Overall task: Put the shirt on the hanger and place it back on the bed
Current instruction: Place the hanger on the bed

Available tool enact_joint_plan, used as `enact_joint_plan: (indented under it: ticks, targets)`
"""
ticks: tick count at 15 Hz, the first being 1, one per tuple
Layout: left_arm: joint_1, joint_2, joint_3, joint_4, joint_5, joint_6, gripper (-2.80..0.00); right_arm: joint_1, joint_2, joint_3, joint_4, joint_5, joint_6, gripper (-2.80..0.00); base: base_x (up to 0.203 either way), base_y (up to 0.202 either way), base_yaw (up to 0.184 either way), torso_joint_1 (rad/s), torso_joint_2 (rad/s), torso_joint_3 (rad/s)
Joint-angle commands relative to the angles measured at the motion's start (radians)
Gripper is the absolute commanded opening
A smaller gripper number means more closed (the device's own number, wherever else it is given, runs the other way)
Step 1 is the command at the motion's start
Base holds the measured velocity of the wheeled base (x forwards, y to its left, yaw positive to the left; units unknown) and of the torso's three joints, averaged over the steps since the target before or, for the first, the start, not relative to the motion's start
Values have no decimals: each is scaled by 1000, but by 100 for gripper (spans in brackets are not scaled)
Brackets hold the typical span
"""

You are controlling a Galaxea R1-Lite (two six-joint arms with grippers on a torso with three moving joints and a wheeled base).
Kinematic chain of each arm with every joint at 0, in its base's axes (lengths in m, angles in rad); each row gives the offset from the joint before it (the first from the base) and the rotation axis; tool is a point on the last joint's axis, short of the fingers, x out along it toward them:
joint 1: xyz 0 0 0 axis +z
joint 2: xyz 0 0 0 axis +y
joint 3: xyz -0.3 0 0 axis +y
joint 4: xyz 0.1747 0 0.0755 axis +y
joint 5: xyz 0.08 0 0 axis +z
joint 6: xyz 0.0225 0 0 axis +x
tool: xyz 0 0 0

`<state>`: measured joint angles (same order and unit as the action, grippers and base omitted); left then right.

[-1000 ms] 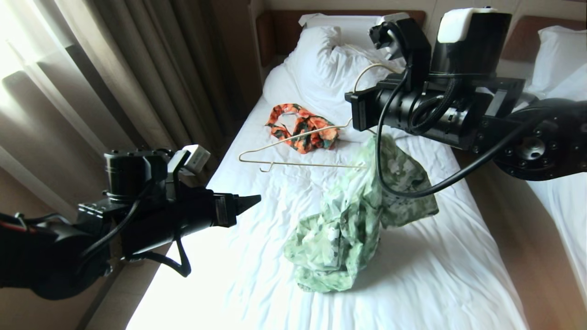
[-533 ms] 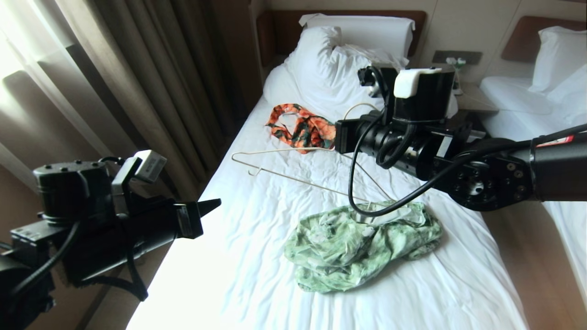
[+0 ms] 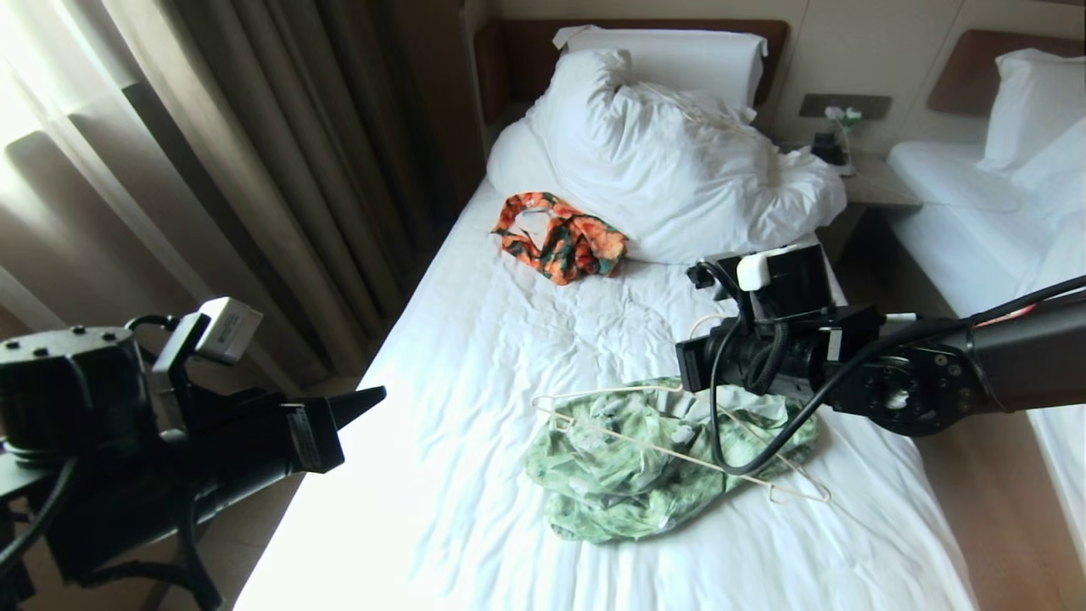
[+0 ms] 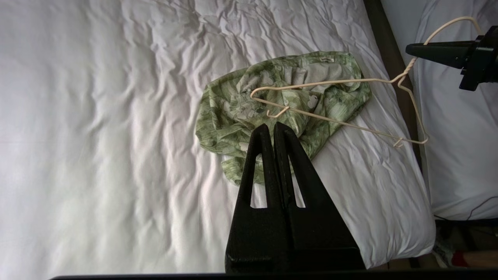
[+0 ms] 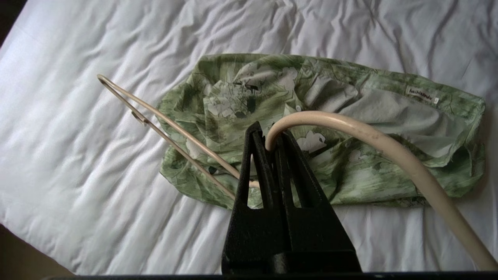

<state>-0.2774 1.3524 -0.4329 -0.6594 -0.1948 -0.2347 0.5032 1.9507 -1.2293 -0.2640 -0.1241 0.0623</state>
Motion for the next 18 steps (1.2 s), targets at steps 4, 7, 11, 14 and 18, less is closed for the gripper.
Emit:
enact_joint_plan:
  ticks: [4, 7, 11, 14, 18]
  targets:
    - [0, -38, 37, -5, 31, -3, -280, -139, 65, 62, -6, 131, -5, -280, 0, 0, 0, 0, 0, 0]
    - [0, -43, 46, -5, 31, -3, -280, -165, 127, 62, -18, 170, -34, -280, 0, 0, 0, 0, 0, 0]
    - [0, -44, 52, -5, 28, -5, -280, -173, 246, 51, -108, 171, -68, -280, 0, 0, 0, 0, 0, 0]
    - [-2, -57, 56, -6, 25, -5, -280, -184, 324, 4, -166, 170, -97, -280, 0, 0, 0, 0, 0, 0]
    - [-13, -55, 54, -8, 23, -4, -280, -203, 427, -84, -175, 169, -146, -280, 0, 0, 0, 0, 0, 0]
